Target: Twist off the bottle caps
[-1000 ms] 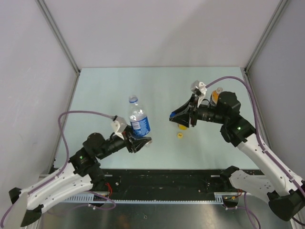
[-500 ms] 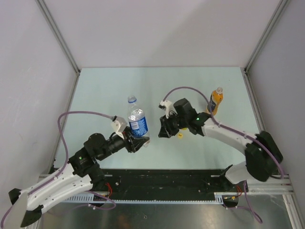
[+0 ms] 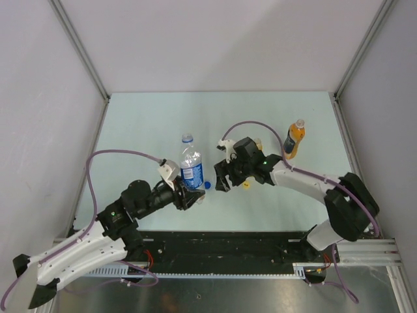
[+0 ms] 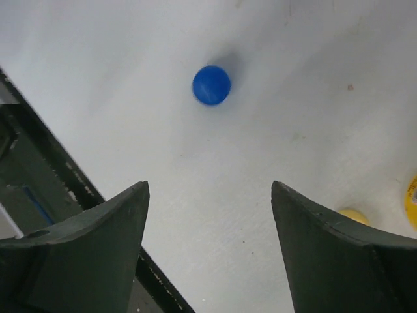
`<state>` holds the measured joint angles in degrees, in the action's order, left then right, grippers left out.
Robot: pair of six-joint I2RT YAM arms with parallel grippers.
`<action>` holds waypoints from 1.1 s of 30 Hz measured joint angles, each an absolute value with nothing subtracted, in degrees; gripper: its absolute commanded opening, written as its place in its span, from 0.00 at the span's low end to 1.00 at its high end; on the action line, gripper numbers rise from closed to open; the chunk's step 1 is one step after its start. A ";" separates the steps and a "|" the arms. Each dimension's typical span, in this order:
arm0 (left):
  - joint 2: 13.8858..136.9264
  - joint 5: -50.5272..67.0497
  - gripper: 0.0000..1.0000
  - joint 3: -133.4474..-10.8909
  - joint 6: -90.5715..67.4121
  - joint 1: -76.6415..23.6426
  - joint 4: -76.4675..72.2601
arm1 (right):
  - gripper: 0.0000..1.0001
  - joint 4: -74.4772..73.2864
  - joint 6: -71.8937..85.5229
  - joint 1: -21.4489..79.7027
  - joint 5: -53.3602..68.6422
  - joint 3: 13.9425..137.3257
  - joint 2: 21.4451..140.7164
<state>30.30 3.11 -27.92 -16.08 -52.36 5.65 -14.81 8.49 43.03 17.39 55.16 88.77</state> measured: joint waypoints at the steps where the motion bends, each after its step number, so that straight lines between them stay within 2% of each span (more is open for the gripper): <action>1: 30.30 3.11 0.17 -28.01 -16.08 -52.36 5.87 | 0.86 -14.81 8.51 43.05 17.67 55.16 87.50; 6: 30.35 3.18 0.18 -29.26 -16.08 -52.36 7.01 | 0.98 -14.39 9.02 43.03 20.47 55.13 76.77; 14: 33.06 6.85 0.25 -32.21 -15.99 -52.36 7.14 | 0.99 -5.54 12.93 39.29 30.55 55.18 57.49; 19: 36.69 13.58 0.32 -34.17 -15.40 -52.34 7.25 | 0.99 4.29 19.86 36.36 37.15 55.18 56.05; 26: 43.07 23.42 0.34 -37.56 -14.37 -52.71 7.25 | 0.94 16.03 29.19 35.42 42.24 55.18 60.64; 29: 45.19 25.28 0.36 -38.09 -13.87 -53.67 7.25 | 0.85 19.40 32.23 35.40 43.46 55.18 62.50; 30: 45.71 25.69 0.37 -38.15 -13.76 -54.06 7.27 | 0.77 20.16 33.01 35.40 43.75 55.18 62.96; 33: 46.65 26.02 0.40 -38.33 -13.37 -55.05 7.33 | 0.40 21.87 34.70 35.40 44.66 55.20 63.70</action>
<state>46.65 26.02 -38.33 -13.37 -55.05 7.33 21.87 34.70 35.40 44.66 55.20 63.70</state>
